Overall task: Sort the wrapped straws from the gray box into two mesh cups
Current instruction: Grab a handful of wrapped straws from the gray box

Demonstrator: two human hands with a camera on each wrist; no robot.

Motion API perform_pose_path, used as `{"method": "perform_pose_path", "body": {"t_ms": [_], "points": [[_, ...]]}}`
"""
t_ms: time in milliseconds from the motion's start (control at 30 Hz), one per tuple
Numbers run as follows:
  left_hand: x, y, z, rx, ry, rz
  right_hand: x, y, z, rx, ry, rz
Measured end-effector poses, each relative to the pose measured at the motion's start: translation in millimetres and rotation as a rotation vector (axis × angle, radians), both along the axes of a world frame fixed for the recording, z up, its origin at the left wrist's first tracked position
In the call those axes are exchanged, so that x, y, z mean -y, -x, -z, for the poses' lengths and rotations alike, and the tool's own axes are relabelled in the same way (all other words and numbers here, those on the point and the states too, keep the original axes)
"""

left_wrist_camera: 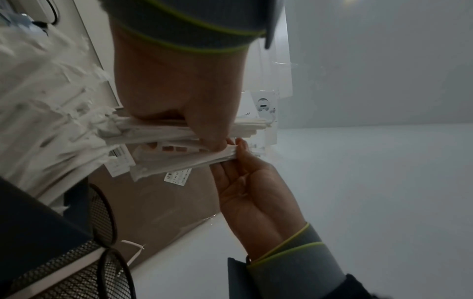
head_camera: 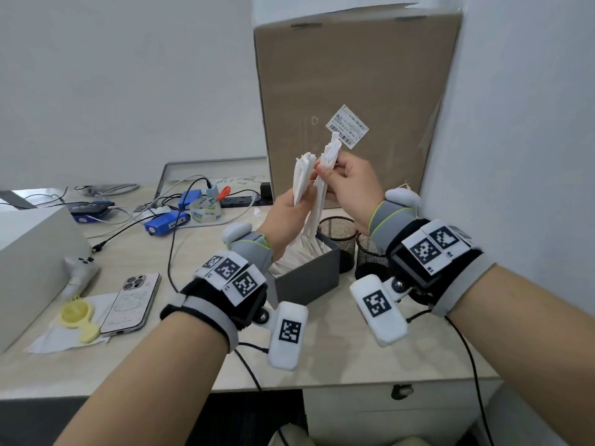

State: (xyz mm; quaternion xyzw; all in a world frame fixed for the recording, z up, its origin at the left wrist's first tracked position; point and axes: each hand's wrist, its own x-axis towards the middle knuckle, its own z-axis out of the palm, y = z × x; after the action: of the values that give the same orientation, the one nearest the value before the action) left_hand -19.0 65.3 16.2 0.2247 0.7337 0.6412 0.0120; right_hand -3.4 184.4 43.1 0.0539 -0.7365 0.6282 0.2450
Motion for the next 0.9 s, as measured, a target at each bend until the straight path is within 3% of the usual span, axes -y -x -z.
{"method": "perform_pose_path", "body": {"t_ms": [167,467,600,767,900], "points": [[-14,-9,4,0.052,0.016,0.108,-12,-13,5,0.081,0.053,0.022],[-33,-33,29,0.18,0.033,0.179,-37,-45,9,0.265,-0.053,-0.147],[-36,-44,38,0.2,0.131,0.221,-63,-56,-12,0.226,-0.113,-0.041],[-42,-57,38,0.096,0.298,0.347,-65,-76,-23,0.304,-0.38,-0.211],[-52,-60,42,0.097,0.352,0.286,-53,-86,-15,0.367,-0.489,-0.288]]}}
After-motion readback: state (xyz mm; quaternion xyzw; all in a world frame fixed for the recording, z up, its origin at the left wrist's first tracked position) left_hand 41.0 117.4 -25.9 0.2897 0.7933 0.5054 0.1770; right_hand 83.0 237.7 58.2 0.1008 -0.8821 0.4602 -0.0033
